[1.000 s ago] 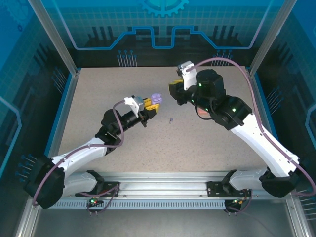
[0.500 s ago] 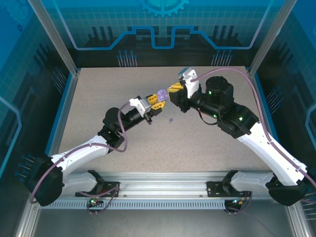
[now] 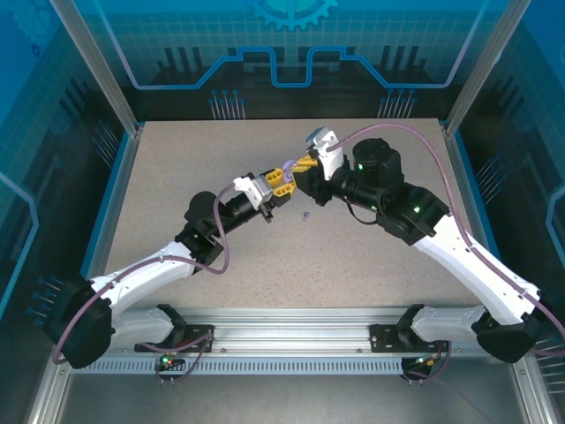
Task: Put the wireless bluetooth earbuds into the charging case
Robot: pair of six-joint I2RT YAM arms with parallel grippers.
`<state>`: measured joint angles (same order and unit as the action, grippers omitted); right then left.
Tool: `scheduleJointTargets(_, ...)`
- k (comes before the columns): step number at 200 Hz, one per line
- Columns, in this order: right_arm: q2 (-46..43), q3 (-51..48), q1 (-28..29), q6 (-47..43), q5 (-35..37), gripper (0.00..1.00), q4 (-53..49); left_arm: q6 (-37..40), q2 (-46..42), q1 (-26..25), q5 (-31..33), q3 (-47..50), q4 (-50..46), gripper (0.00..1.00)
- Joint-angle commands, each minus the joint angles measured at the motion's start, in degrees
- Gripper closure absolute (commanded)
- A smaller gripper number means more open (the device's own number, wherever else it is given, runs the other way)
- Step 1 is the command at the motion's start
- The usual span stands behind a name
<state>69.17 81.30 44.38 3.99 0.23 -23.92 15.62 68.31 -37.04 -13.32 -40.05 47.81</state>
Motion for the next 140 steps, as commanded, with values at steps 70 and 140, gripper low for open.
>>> scheduleJointTargets(70, 0.3, -1.8, 0.2, 0.0, 3.3, 0.79, 1.6, 0.5, -1.2, -0.6, -0.1, -1.8, 0.9, 1.0)
scheduleJointTargets(140, 0.8, -1.8, -0.3, 1.5, 1.9, 0.79, 2.0, 0.3, -1.2, -1.0, -0.5, -2.1, 0.2, 1.0)
